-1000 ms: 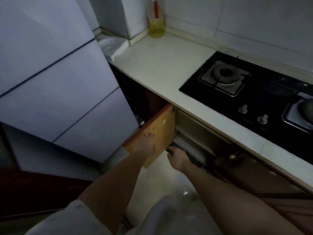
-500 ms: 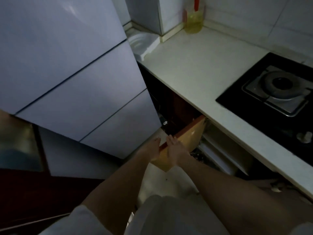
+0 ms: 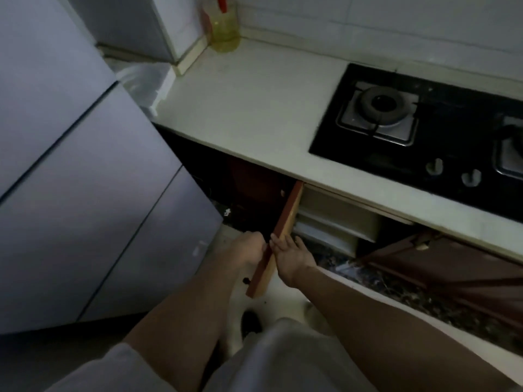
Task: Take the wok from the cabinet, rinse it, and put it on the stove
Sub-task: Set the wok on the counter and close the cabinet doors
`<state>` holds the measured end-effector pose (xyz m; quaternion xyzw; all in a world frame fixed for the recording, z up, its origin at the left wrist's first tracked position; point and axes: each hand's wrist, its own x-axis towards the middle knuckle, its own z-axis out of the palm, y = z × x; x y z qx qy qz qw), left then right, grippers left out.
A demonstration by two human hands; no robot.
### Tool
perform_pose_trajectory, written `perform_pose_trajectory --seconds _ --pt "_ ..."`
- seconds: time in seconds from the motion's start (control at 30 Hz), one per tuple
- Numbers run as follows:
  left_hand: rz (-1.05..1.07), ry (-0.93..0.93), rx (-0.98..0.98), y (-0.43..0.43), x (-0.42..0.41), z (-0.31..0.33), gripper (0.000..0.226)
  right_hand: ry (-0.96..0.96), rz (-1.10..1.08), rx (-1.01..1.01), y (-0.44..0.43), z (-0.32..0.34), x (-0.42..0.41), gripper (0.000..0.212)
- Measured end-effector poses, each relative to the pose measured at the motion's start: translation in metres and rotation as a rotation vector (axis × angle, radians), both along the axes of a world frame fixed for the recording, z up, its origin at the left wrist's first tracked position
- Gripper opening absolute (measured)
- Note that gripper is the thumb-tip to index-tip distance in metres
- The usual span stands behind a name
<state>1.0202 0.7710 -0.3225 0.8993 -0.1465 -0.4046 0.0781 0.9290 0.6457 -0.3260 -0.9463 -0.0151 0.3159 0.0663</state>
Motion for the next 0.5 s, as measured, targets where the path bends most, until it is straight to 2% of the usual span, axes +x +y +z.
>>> perform_pose_trajectory --seconds 0.07,0.23,0.4,0.5 --pt "-0.134 0.016 0.02 -0.012 0.003 0.012 0.029 0.006 -0.048 -0.018 -0.001 0.004 -0.006 0.062" --pt "-0.255 0.196 -0.057 -0.047 -0.011 0.002 0.015 0.003 -0.217 -0.044 -0.02 0.007 -0.038 0.061" --pt "-0.373 0.276 -0.112 -0.102 -0.042 -0.002 0.021 0.054 -0.419 0.067 -0.066 -0.009 -0.062 0.063" --pt "-0.438 0.235 -0.075 -0.138 -0.053 -0.001 0.041 0.069 -0.515 0.138 -0.091 -0.01 -0.083 0.072"
